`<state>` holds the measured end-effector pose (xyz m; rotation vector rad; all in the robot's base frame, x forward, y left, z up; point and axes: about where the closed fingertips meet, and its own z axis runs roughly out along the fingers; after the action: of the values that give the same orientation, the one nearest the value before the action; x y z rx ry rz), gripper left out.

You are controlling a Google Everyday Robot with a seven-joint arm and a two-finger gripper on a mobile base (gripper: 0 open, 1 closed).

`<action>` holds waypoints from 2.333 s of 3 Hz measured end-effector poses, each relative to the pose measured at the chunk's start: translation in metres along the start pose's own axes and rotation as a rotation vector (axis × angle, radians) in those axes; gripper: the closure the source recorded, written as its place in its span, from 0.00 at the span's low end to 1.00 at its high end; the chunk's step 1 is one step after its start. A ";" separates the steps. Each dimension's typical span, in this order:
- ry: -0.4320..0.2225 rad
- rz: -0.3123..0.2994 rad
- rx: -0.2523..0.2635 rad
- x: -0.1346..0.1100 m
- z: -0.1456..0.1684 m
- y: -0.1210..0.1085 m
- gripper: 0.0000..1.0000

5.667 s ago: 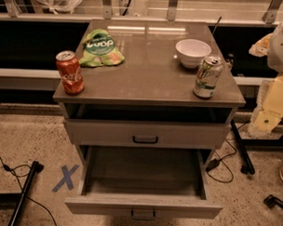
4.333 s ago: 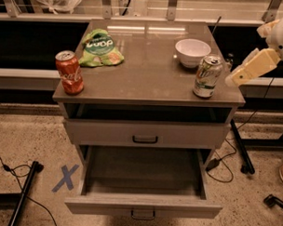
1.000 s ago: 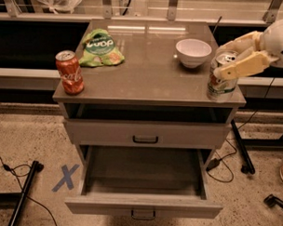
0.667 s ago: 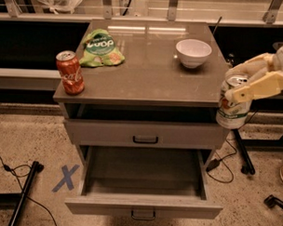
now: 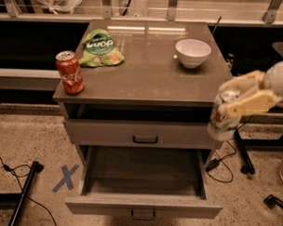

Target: Place 7up can into middle drawer

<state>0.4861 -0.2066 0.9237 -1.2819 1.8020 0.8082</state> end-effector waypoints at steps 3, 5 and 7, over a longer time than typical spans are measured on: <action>-0.205 -0.056 -0.023 0.072 0.058 0.012 1.00; -0.270 -0.101 -0.011 0.164 0.137 -0.016 1.00; -0.248 -0.140 -0.018 0.202 0.165 -0.023 1.00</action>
Offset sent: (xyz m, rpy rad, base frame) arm -0.0075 0.0102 -0.0675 0.1675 -0.0351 -0.0039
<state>0.5045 -0.1703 0.6654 -1.2446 1.4955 0.8661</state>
